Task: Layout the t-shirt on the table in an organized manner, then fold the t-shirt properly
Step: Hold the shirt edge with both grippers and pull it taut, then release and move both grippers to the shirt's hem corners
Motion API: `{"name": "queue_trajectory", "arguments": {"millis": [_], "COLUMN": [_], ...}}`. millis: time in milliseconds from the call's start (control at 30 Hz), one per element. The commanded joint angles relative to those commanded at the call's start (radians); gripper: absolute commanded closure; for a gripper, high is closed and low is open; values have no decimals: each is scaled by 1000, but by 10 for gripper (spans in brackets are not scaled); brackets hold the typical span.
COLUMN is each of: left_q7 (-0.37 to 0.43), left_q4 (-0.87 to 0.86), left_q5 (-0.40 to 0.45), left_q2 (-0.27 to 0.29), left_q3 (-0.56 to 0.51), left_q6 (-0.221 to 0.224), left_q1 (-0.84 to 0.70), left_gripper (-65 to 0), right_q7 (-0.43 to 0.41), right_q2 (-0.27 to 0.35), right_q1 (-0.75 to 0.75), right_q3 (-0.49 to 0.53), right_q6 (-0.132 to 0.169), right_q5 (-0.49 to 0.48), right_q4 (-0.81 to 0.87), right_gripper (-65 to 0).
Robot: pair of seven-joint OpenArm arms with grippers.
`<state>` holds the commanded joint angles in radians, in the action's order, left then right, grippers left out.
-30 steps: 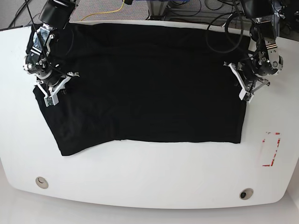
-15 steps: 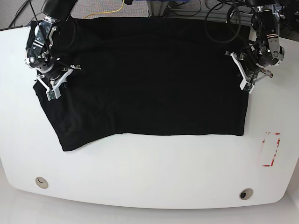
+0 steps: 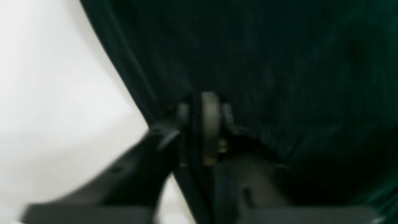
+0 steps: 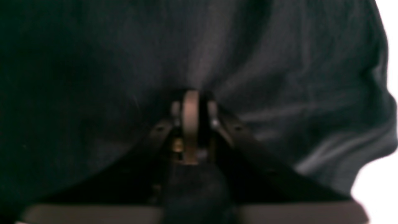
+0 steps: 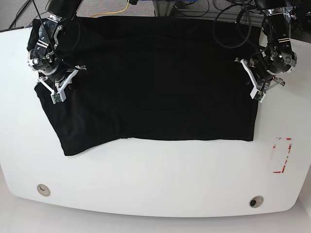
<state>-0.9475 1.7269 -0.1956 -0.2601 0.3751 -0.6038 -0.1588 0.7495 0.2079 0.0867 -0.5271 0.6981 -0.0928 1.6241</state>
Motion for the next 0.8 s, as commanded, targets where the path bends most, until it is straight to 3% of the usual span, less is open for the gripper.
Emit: {"name": "queue_trajectory", "arguments": {"millis": [33,100,233,333,533,800], "left_q7": [-8,-38,-51,-51,-52,-52], "left_q4": [3,20,46,49,44,12], "left_q5": [0,0,0,0,-2,-2], "left_q2": [0,0,-5,-25,-34,-32], "left_q3": [3,15,15,15,11,9], "left_q6": [0,0,0,0,0,0], "left_q1": [8,38,78,112,201,316], "left_gripper": [-278,-369,-378,-378,-378,-378], "right_q7": [0,0,2,26,61,9], "right_q2": [0,0,-6,0,60,146], "right_q1": [-3,-3,-54,-106,-279,-514], "right_q3": [0,-15,-48,-57,-61,-60], "right_q6": [0,0,0,0,0,0], "right_q5": [0,0,2,2,2,2], "right_q4": [8,35,61,49,-133,-514], "right_gripper": [-250,-393,-568,-640,-650,-650]}}
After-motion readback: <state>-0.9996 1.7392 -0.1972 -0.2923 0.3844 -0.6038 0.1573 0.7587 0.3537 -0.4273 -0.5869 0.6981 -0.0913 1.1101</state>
